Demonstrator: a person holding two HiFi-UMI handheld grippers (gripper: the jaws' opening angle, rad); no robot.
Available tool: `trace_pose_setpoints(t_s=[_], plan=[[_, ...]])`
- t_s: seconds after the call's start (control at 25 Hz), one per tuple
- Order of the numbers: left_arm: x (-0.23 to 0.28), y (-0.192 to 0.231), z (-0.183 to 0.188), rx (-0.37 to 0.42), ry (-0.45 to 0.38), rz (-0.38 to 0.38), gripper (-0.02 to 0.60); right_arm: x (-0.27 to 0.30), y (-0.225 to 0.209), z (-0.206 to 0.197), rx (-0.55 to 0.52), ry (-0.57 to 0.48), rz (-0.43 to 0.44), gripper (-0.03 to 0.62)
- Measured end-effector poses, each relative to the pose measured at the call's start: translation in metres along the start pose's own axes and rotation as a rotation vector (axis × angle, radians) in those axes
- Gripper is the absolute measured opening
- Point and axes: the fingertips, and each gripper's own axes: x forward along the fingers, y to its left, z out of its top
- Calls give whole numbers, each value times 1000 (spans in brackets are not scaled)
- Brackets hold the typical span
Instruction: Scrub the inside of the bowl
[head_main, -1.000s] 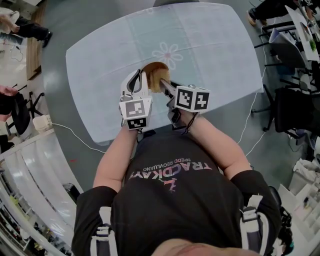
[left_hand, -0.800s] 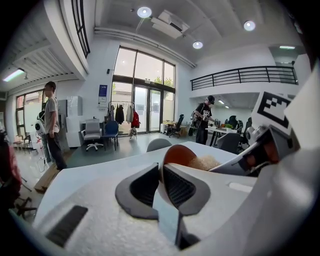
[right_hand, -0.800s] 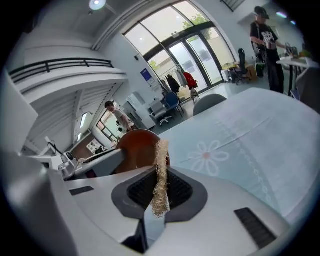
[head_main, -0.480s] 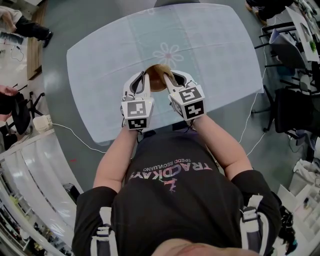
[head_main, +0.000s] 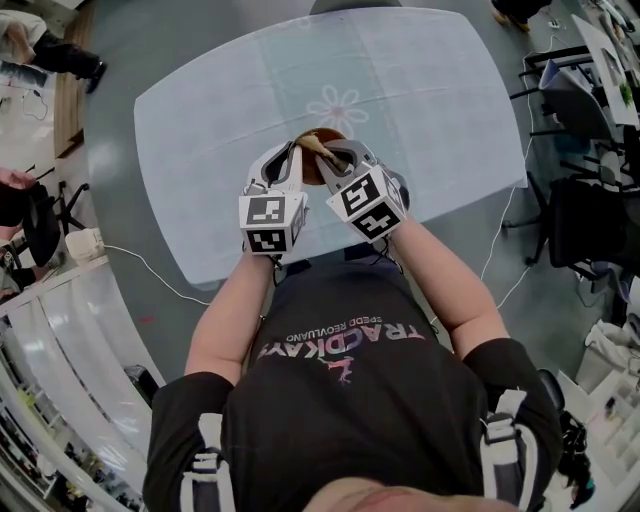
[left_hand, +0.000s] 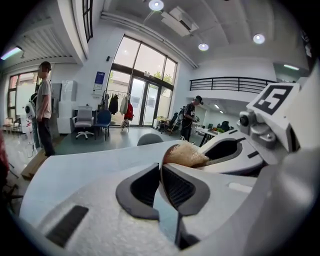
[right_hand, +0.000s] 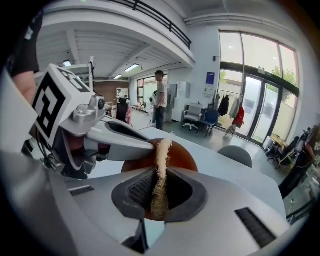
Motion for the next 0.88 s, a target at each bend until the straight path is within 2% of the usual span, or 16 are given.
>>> trace_pose_setpoints(t_s=[0.12, 0.28, 0.36, 0.48, 0.64, 0.76, 0.88], plan=[[3, 1, -1, -40, 20, -7, 31, 5, 16, -4, -104, 32, 78, 32], [7, 1, -2, -104, 45, -23, 31, 11, 30, -10, -322, 75, 114, 32], [6, 2, -7, -106, 70, -36, 31, 13, 36, -14, -419, 92, 152, 32], [6, -1, -14, -56, 114, -61, 29, 11, 44, -25, -620, 132, 230, 32], [10, -10, -14, 51, 134, -89, 29, 2, 63, -52, -962, 194, 382, 32], [9, -15, -15, 149, 144, -105, 29, 1, 66, -67, -1159, 251, 402, 32], [9, -15, -18, 188, 158, -109, 29, 1, 62, -79, -1296, 294, 403, 32]])
